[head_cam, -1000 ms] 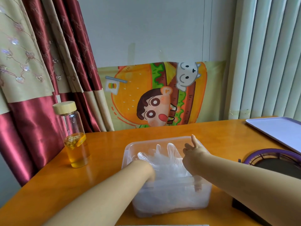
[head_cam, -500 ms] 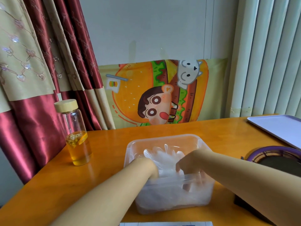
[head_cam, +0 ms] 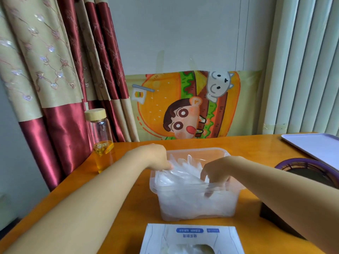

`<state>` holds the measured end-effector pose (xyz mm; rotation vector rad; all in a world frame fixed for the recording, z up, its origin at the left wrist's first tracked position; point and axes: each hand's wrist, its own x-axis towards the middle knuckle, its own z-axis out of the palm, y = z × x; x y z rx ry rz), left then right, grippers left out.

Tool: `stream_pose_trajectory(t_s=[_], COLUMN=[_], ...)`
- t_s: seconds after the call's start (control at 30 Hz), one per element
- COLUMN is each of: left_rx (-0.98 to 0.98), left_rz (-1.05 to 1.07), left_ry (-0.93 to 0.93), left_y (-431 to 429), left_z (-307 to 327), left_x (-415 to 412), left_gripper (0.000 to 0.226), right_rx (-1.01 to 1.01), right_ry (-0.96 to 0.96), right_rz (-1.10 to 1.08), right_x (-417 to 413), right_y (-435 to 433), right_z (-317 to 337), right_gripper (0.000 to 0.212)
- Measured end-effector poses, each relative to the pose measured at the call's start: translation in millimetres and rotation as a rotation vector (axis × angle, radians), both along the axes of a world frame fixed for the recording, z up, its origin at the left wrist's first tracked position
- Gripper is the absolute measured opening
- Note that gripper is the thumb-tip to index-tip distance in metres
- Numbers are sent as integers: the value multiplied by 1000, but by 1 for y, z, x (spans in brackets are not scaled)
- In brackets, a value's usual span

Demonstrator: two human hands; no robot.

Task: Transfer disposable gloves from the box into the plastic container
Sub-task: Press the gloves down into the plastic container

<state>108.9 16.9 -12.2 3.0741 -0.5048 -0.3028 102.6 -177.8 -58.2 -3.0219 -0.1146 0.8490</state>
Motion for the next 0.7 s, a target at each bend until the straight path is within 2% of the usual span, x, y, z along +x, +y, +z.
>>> stream_pose_trajectory(t_s=[0.1, 0.3, 0.43, 0.57, 0.63, 0.7], left_rx=[-129, -255, -406, -574, -583, -543], left_rz=[55, 151, 167, 81, -2, -89], left_ry=[-28, -108, -194, -269, -218, -84], left_y=[19, 43, 53, 60, 63, 64], left_z=[-3, 2, 1, -13, -24, -34], left_x=[-4, -27, -46, -76, -92, -103], left_gripper=[41, 36, 37, 21, 19, 21], right_rx=[24, 100, 172, 341, 360, 308], right_ry=[-74, -227, -453, -684, -674, -574], right_rz=[47, 142, 277, 395, 455, 507], right_x=[-9, -28, -53, -90, -111, -128], right_y=[1, 6, 17, 30, 36, 38], right_z=[9, 32, 50, 56, 50, 38], right_gripper=[64, 39, 30, 24, 21, 19])
